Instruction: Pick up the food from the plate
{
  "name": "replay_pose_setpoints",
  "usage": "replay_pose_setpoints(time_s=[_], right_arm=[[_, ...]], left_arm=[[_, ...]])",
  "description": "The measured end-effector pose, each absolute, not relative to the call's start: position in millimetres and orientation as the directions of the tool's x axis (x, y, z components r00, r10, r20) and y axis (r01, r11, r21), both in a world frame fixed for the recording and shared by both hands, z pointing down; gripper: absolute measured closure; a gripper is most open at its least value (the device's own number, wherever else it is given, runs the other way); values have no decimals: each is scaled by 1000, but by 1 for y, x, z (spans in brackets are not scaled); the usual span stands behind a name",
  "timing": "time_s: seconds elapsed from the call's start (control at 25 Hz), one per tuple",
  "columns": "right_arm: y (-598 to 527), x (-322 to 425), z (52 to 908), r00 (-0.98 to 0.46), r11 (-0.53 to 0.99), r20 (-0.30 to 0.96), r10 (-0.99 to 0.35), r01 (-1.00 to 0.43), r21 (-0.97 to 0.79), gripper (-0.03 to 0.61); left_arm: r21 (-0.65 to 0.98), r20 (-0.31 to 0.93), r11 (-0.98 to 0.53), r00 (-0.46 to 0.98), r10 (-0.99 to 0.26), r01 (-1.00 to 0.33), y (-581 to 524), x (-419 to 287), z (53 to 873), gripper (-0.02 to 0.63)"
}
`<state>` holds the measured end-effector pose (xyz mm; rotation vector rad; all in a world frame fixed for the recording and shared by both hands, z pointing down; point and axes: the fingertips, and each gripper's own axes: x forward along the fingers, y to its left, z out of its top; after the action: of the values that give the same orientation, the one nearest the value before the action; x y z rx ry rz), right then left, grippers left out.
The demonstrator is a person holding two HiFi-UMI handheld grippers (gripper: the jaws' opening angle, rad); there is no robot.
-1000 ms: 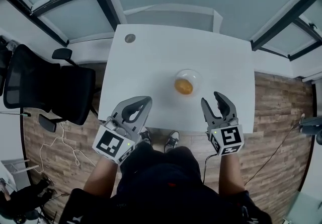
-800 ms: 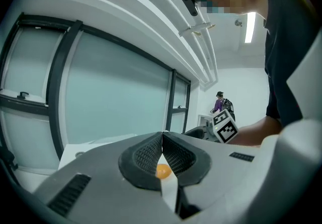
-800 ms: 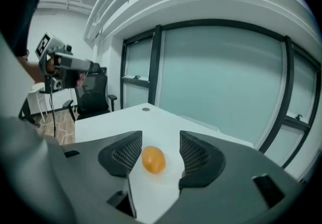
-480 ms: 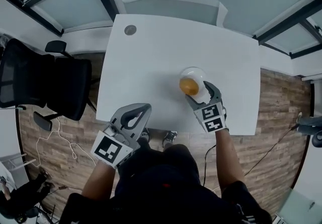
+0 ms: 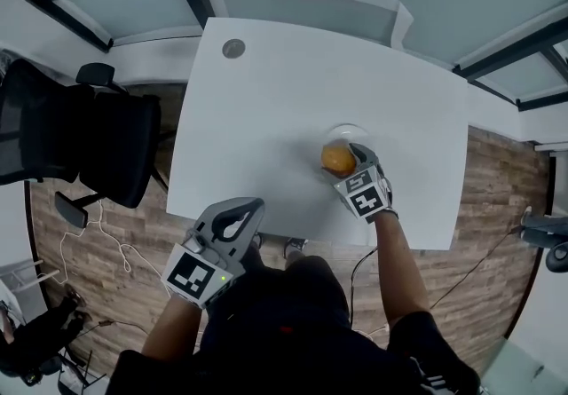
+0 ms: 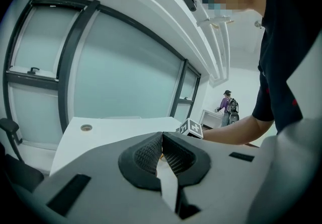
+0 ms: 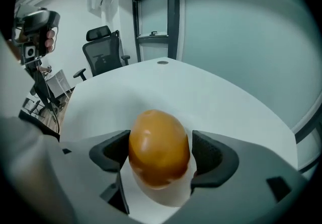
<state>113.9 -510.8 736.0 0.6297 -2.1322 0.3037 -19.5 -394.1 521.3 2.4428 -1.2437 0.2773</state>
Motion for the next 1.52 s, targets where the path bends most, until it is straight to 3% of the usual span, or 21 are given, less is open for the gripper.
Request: replay_pose_setpoints(time_s=[0.44, 0.88, 1.52], right_arm=[[-514, 117, 700, -537, 785, 725, -432, -619, 10, 216], [-493, 124, 559, -567, 653, 466, -679, -756, 32, 216], [-420, 159, 367, -475, 482, 93, -875, -873, 81, 216]], left_arm=[[221, 333, -560, 601, -726, -799, -396, -16, 514, 591], [169, 242, -631, 652, -718, -758, -391, -5, 471, 591], [9, 75, -640, 638, -766, -769, -391, -38, 363, 591]])
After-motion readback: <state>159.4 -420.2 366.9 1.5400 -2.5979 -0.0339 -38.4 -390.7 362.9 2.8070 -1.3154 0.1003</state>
